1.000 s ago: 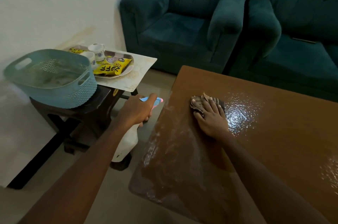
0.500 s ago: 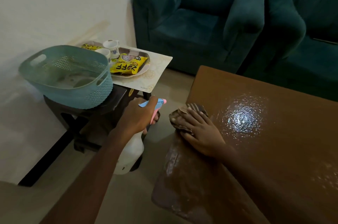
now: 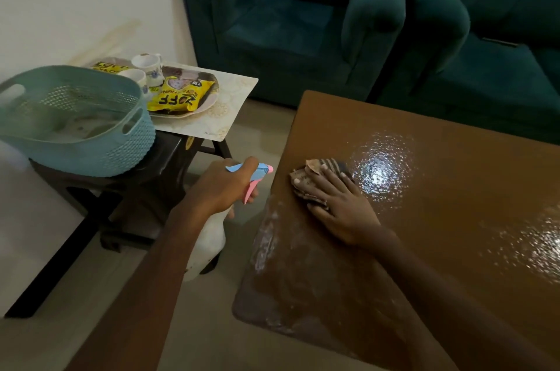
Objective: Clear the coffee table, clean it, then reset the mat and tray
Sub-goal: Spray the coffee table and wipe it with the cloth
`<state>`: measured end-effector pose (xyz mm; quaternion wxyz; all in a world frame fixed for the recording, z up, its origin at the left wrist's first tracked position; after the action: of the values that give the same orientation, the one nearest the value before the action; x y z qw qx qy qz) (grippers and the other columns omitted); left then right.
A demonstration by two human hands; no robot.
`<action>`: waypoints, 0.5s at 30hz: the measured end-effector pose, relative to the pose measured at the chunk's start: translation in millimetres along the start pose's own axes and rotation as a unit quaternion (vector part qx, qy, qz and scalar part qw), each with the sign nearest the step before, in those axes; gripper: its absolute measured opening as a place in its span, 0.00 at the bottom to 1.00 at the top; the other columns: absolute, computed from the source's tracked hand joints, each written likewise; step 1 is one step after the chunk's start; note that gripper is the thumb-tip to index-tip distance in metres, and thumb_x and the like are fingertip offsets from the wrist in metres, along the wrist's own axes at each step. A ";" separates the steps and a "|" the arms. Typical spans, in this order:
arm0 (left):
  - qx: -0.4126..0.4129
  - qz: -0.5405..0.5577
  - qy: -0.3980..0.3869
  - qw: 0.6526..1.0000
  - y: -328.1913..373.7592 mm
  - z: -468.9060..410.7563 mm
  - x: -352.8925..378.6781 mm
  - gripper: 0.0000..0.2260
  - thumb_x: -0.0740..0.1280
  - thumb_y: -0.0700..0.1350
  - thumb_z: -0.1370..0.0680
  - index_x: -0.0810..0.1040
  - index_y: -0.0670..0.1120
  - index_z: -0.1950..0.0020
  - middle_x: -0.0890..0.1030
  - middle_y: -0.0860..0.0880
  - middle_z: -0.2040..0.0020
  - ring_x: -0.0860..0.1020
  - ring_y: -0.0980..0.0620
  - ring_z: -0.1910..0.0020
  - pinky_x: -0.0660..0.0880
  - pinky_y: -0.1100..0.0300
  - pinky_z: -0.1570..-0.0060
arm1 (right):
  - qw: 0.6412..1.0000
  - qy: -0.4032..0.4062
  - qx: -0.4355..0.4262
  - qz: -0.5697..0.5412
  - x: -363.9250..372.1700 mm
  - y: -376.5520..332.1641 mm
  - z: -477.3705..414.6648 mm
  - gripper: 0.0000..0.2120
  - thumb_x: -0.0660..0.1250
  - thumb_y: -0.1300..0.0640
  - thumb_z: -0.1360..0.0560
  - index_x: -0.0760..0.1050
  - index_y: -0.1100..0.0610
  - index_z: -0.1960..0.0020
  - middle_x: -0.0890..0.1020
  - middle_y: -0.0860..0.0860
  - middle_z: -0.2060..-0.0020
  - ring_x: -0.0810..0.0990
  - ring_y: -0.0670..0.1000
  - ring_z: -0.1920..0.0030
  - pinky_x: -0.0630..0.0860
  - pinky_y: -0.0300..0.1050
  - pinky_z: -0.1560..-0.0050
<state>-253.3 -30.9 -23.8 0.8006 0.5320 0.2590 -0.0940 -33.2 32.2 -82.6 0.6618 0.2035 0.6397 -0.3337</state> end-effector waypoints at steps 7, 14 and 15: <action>0.030 -0.069 0.049 0.996 8.2 37.6 13.6 0.26 0.55 0.60 0.19 0.80 0.42 0.59 0.82 0.47 0.66 0.80 0.52 0.67 0.71 0.61 0.65 | 0.994 0.038 0.092 -0.050 -1.2 19.9 56.5 0.27 0.36 0.35 0.24 0.44 0.29 0.24 0.44 0.37 0.22 0.34 0.41 0.23 0.34 0.45 0.23; -0.009 -0.056 0.108 0.993 -0.2 88.7 21.3 0.22 0.56 0.58 0.18 0.79 0.41 0.53 0.82 0.46 0.62 0.80 0.51 0.66 0.71 0.64 0.70 | 0.995 0.035 0.080 -0.045 1.0 22.8 68.3 0.30 0.35 0.35 0.24 0.45 0.34 0.22 0.45 0.40 0.20 0.37 0.44 0.21 0.36 0.49 0.23; -0.012 -0.054 0.115 0.992 -2.5 93.2 21.9 0.22 0.56 0.58 0.18 0.79 0.41 0.52 0.82 0.46 0.62 0.80 0.50 0.65 0.71 0.65 0.69 | 0.995 0.032 0.078 -0.044 1.2 22.9 68.5 0.29 0.37 0.35 0.23 0.45 0.34 0.22 0.45 0.41 0.20 0.37 0.45 0.21 0.37 0.50 0.23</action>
<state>-206.5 -113.2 -9.2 0.7656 0.5149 0.3787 -0.0726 31.5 0.2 -80.6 0.6075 0.2365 0.6410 -0.4050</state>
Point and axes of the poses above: each hand's wrist, its own z-axis away from the middle knuckle, its own x-axis out of the palm, y = z × x, the point moved 8 cm from there along -z, towards the middle knuckle
